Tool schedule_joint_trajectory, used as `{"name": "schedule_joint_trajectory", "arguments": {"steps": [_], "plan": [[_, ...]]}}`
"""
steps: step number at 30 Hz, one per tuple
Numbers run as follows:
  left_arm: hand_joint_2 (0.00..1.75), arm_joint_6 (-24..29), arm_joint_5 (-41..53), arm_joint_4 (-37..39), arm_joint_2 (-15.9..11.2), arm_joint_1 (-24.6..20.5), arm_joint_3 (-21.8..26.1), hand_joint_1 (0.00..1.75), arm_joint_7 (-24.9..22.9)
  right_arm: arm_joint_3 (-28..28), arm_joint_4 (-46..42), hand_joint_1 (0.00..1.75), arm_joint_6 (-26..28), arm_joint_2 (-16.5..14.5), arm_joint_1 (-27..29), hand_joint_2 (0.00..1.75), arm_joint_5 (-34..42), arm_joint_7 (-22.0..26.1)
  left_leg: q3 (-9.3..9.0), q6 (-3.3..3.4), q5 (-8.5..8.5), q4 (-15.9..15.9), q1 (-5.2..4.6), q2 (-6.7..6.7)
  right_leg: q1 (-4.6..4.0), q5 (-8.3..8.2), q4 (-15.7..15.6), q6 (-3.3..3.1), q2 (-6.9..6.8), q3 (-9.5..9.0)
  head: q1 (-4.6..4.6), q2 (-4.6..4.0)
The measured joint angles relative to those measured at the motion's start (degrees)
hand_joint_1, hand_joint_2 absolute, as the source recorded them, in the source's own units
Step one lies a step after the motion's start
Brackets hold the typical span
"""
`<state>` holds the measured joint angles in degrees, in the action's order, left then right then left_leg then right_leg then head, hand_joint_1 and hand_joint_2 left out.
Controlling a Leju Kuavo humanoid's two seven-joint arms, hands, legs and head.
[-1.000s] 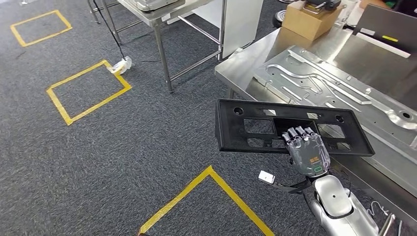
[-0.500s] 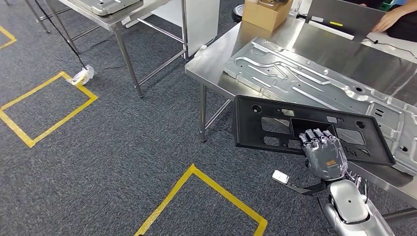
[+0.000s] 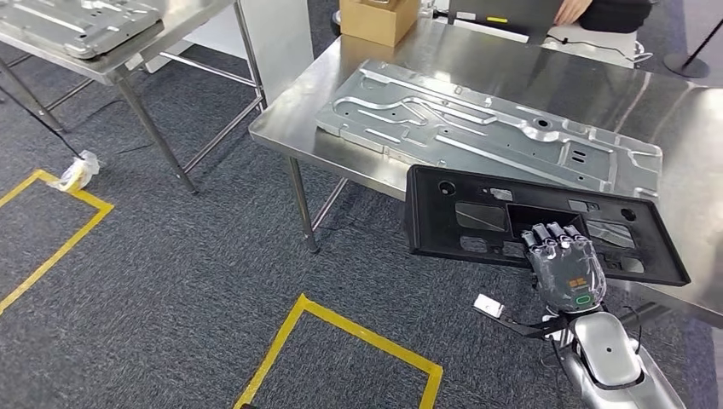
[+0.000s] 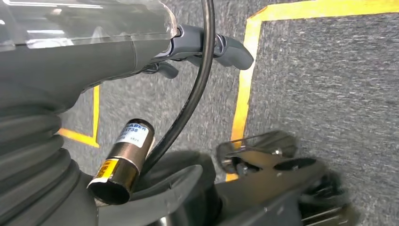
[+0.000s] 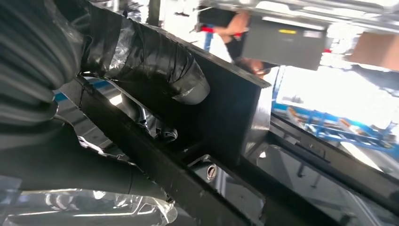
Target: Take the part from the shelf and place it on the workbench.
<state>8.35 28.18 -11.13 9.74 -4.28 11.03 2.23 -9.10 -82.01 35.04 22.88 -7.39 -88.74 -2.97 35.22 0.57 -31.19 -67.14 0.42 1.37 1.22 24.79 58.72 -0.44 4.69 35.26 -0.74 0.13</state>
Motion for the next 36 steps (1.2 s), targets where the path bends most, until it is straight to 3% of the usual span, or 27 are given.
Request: {"name": "schedule_joint_trajectory", "arguments": {"steps": [2, 3, 7, 9, 11, 13, 14, 15, 16, 18, 20, 24, 29, 33, 36], "plan": [[1.75, 0.0, 0.0, 0.0, -0.15, 0.14, 0.02, 0.0, -0.02, 0.01, -0.01, 1.75, 0.0, -0.03, -0.04, 1.75, 0.0, 0.0, -2.7, 0.57, 2.86, 6.69, 0.11, 2.94, -0.02, -0.05, 0.23, 0.36, 1.5, 0.28, 0.0, 0.0], [1.75, 0.0, -0.01, 0.0, -0.21, 0.17, 0.03, 0.0, -0.03, 0.01, -0.01, 1.75, 0.0, -0.05, -0.05, 1.75, 0.0, 0.0, -3.2, 0.72, 3.18, 8.06, 0.15, 3.85, 0.02, -0.12, 0.3, 0.6, 2.03, 0.48, 0.0, 0.0], [1.75, 0.0, -0.01, 0.0, -0.25, 0.13, 0.03, 0.0, -0.03, 0.01, -0.03, 1.75, 0.0, -0.09, -0.05, 1.75, 0.0, 0.0, -3.33, 0.76, 3.12, 8.48, 0.08, 3.67, 0.11, -0.26, 0.32, 1.02, 2.72, 0.75, 0.01, 0.0], [1.75, -0.01, -0.02, 0.0, -0.22, 0.12, 0.04, 0.0, -0.05, 0.02, -0.03, 1.75, -0.01, -0.04, 0.16, 1.75, 0.0, 0.0, -3.53, 1.23, 3.43, 8.82, 0.04, 2.71, 0.28, -0.46, 0.14, 1.6, 3.21, 0.9, 0.01, 0.0], [1.75, -0.07, -0.02, 0.0, -0.17, 0.21, 0.05, 0.0, -0.13, 0.03, -0.04, 1.75, -0.05, 0.06, 0.23, 1.75, 0.0, -0.03, -3.88, 2.26, 4.04, 9.71, 0.08, 0.26, 0.22, 2.15, 4.63, 2.49, 0.11, 3.26, -0.19, 0.0], [1.75, -0.14, -0.04, 0.0, -0.16, 0.54, 0.08, 0.0, -0.32, 0.03, -0.04, 1.75, -0.1, 0.08, 0.35, 1.75, 0.0, -0.05, -4.01, 2.82, 4.26, 10.23, 0.09, -2.03, 0.16, 6.13, 12.78, 3.06, -3.89, 7.11, -0.38, 0.0], [1.75, -0.15, -0.08, 0.01, -0.16, 0.74, 0.13, 0.0, -0.46, 0.03, -0.03, 1.75, -0.16, 0.04, 0.59, 1.75, -0.05, -0.1, -4.01, 2.78, 4.17, 10.2, 0.07, -2.69, 0.32, 6.65, 14.87, 3.27, -4.27, 8.02, -0.38, 0.0], [1.75, -0.15, -0.16, 0.01, -0.15, 0.89, 0.19, 0.0, -0.71, 0.03, -0.01, 1.75, -0.27, 0.03, 0.86, 1.75, -0.21, -0.27, -4.02, 2.67, 4.06, 10.15, 0.07, -3.24, 0.48, 6.17, 14.93, 3.45, -4.49, 7.88, -0.38, 0.0], [1.75, -0.11, -0.29, 0.01, -0.09, 0.96, 0.27, 0.0, -1.04, 0.03, 0.0, 1.75, -0.38, 0.04, 1.07, 1.75, -0.44, -0.59, -4.06, 2.51, 3.95, 10.09, 0.09, -3.64, 0.62, 4.76, 12.65, 3.57, -4.67, 6.5, -0.38, 0.0], [1.75, -0.03, -0.6, 0.01, 0.07, 0.93, 0.49, 0.0, -1.86, 0.03, 0.01, 1.75, -0.52, 0.07, 1.26, 1.75, -0.87, -1.54, -4.11, 2.06, 3.65, 9.83, 0.03, -4.3, 0.67, 1.75, 4.99, 3.47, -5.3, 2.05, -0.38, 0.0], [1.75, 0.08, -1.02, 0.01, 0.2, 0.89, 0.86, 0.0, -2.5, -0.01, 0.0, 1.75, -0.44, 0.08, 1.33, 1.75, -1.01, -2.37, -4.1, 1.5, 3.34, 9.52, -0.17, -4.66, 0.37, 0.69, 0.23, 2.87, -5.66, -0.56, -0.37, 0.0], [1.75, 0.2, -1.9, 0.0, 0.23, 0.88, 2.01, 0.0, -3.38, -0.13, 0.01, 1.75, -0.39, -0.02, 1.4, 1.75, -1.11, -2.78, -4.06, 2.09, 3.22, 9.41, -0.3, -4.63, 0.2, 0.74, -0.43, 2.24, -5.6, -0.82, -0.35, 0.0], [1.75, 0.19, -1.79, 0.0, 0.21, 0.86, 2.91, 0.0, -3.6, -0.14, 0.01, 1.75, -0.4, -0.21, 1.43, 1.75, -1.14, -2.49, -4.11, 1.84, 3.27, 9.61, -0.2, -4.59, 0.15, 1.01, -0.17, 1.69, -5.66, -0.78, -0.36, 0.0], [1.75, 0.17, -1.32, 0.0, 0.16, 0.86, 3.17, 0.0, -3.61, -0.13, -0.02, 1.75, -0.4, -0.58, 1.88, 1.75, -1.14, -1.84, -4.03, 2.11, 2.94, 9.47, -0.27, -4.59, 0.28, 1.0, -0.18, 1.73, -5.71, -0.79, -0.36, 0.0], [1.75, 0.25, -0.96, 0.0, 0.16, 0.86, 3.18, 0.0, -3.5, -0.14, -0.11, 1.75, -0.39, -0.78, 2.08, 1.75, -1.14, -1.2, -4.17, 2.71, 2.97, 10.34, -0.35, -4.57, 0.28, 0.12, -0.03, 2.21, -5.73, -1.0, -0.36, 0.0]]}}
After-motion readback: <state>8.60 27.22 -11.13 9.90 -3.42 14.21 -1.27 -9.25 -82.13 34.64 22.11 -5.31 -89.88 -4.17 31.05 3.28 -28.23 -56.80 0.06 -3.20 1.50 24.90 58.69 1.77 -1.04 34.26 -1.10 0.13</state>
